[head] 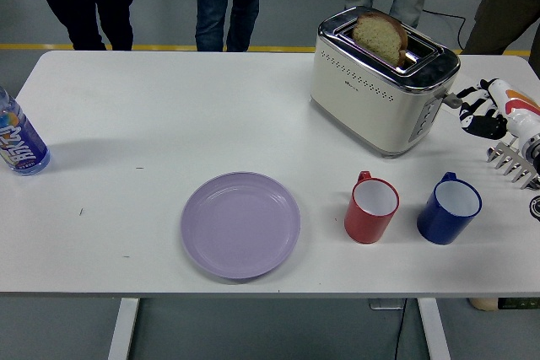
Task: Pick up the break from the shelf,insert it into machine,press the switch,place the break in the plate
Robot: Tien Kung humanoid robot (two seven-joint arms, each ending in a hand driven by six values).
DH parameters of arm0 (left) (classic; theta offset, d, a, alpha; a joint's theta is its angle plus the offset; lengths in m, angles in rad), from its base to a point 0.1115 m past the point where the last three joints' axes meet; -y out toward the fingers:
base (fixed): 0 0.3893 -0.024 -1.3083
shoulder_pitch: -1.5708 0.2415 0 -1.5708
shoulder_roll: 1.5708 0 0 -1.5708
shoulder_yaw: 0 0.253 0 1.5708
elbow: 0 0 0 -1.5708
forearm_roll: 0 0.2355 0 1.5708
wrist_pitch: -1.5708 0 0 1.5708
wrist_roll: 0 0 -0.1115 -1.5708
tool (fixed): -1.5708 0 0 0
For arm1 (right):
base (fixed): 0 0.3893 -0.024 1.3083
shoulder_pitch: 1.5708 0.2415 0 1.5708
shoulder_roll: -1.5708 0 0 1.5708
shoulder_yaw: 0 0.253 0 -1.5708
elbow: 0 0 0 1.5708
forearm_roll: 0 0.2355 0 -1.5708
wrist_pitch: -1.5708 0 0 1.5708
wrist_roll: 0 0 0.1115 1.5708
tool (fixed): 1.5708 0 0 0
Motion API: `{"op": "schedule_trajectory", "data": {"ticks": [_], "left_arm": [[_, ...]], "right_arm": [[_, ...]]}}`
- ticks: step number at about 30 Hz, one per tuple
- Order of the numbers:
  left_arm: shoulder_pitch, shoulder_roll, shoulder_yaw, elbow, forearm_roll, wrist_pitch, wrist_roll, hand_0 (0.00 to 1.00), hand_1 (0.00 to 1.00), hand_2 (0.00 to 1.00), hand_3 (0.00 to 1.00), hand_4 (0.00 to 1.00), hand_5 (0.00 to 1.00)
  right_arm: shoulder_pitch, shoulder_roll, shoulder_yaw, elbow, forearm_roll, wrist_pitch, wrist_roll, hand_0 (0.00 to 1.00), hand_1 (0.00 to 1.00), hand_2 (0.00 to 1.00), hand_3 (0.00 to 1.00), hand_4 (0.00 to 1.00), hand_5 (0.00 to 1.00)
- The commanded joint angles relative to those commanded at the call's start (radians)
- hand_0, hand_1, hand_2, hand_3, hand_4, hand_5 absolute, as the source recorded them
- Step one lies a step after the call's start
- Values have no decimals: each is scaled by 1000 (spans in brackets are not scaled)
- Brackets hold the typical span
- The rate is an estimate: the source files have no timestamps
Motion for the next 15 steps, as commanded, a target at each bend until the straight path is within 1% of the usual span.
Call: {"op": "schedule_trajectory", "data": {"ticks": [6,12,13,15], "left_arm": [[1,0,0,0,2,-1,1,632,497,480,539,332,806],[4,-1,0,0,4,-1,1,632,496,481,540,332,806],[4,-1,0,0,4,-1,1,632,496,481,539,333,807],[5,-1,0,0,4,-1,1,632,496,481,539,333,807]], "right_arm": [[8,10,-4,-27,-3,-1,4,278,276,462,667,413,178],[9,18,-10,-36,-6,2,5,276,276,462,668,409,167],[9,19,-10,-36,-6,2,5,275,280,465,667,400,139],[9,20,-11,-36,-8,3,4,275,280,465,667,400,139]]}}
